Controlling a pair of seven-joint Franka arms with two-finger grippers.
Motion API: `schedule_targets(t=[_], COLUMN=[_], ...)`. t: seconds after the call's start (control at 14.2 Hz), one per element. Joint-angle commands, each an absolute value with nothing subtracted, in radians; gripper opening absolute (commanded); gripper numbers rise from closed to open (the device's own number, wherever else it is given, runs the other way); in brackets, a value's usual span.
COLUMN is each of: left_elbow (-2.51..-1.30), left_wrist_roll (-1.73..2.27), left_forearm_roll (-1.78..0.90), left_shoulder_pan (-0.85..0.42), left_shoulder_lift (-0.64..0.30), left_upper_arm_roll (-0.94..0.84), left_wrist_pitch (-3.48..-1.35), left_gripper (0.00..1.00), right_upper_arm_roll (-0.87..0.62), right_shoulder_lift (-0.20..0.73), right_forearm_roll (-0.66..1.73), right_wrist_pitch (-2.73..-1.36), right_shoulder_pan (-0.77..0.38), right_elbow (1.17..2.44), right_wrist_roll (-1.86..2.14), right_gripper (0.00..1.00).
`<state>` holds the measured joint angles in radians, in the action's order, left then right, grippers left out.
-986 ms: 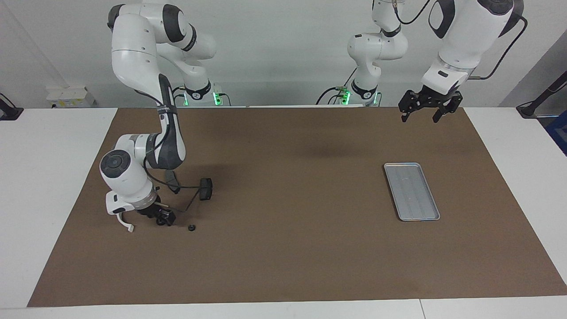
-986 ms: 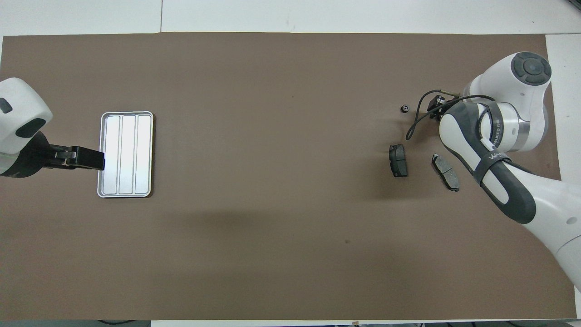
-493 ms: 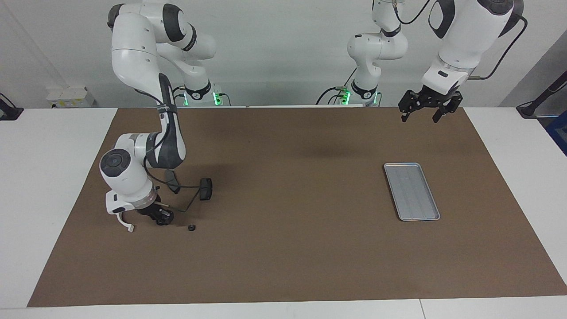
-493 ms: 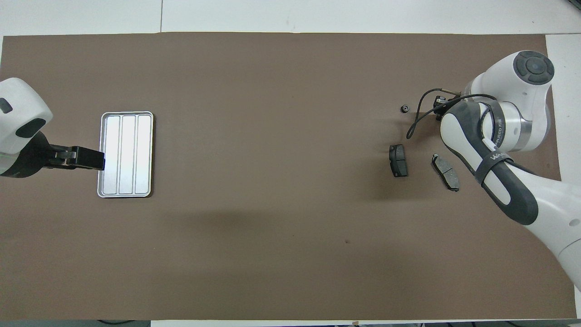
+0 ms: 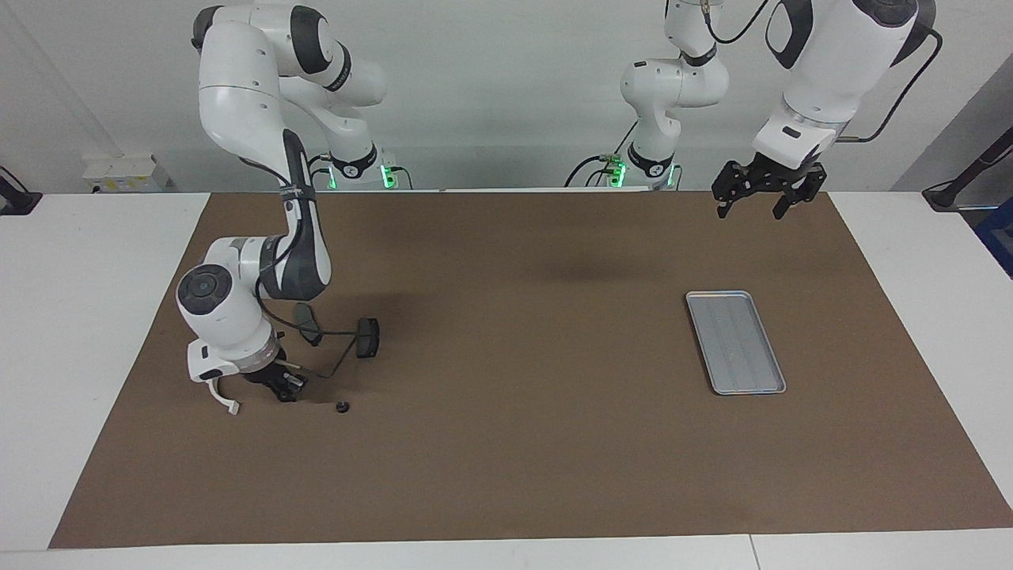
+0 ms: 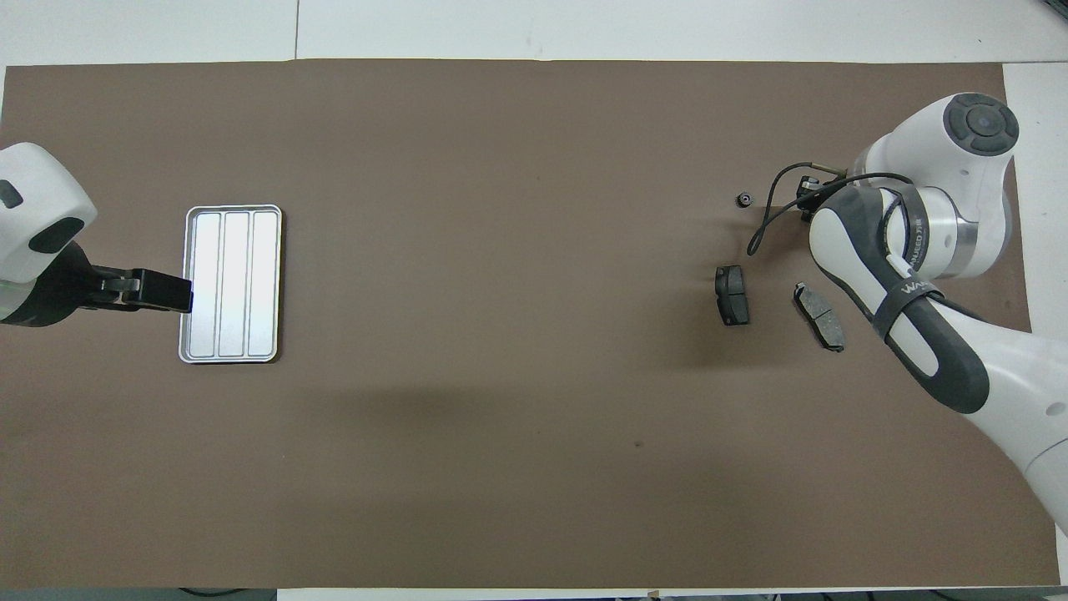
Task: Pick bearing gear from pile to tray
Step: 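Close the right gripper on the bearing and lift it, then carry the bearing with the right gripper toward the table center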
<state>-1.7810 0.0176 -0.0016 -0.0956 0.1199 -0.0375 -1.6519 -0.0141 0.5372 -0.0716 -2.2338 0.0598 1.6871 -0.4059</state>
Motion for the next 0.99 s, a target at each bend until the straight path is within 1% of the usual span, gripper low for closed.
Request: schedule_targets(t=[0.0,0.21,0.49,0.77,0.92], left_elbow=[-1.822,-1.822,-1.819,-1.819,-1.816], left_wrist_roll=[0.009,0.008,0.008,0.006,0.035], left_forearm_roll=[-0.015,-0.015,-0.015,-0.009,-0.009], left_shoulder_pan=[-0.089,-0.089,-0.084,-0.083,-0.069], left_shoulder_lift=[0.156,0.156,0.156,0.156,0.158], left_upper_arm_roll=[-0.037,-0.037,-0.037,-0.035,-0.026], left_wrist_pitch=[-1.664,-1.666,-1.675,-1.664,-1.666], left_gripper=[1.0,1.0,1.0,1.0,1.0], right_upper_arm_roll=[-0.02,-0.029,-0.031,-0.031,-0.044], right_shoulder_lift=[0.523,0.465,0.361,0.259,0.232], right_forearm_roll=[-0.123,-0.126,-0.127,-0.106,-0.042], right_wrist_pitch=[-2.153,-1.995,-1.797,-1.691,-1.666], right_shoulder_pan=[0.066,0.057,-0.018,-0.125,-0.194], right_elbow=[1.645,1.568,1.496,1.482,1.479], right_wrist_roll=[-0.422,-0.42,-0.402,-0.448,-0.639], right_gripper=[0.0,0.0,0.0,0.0,0.0])
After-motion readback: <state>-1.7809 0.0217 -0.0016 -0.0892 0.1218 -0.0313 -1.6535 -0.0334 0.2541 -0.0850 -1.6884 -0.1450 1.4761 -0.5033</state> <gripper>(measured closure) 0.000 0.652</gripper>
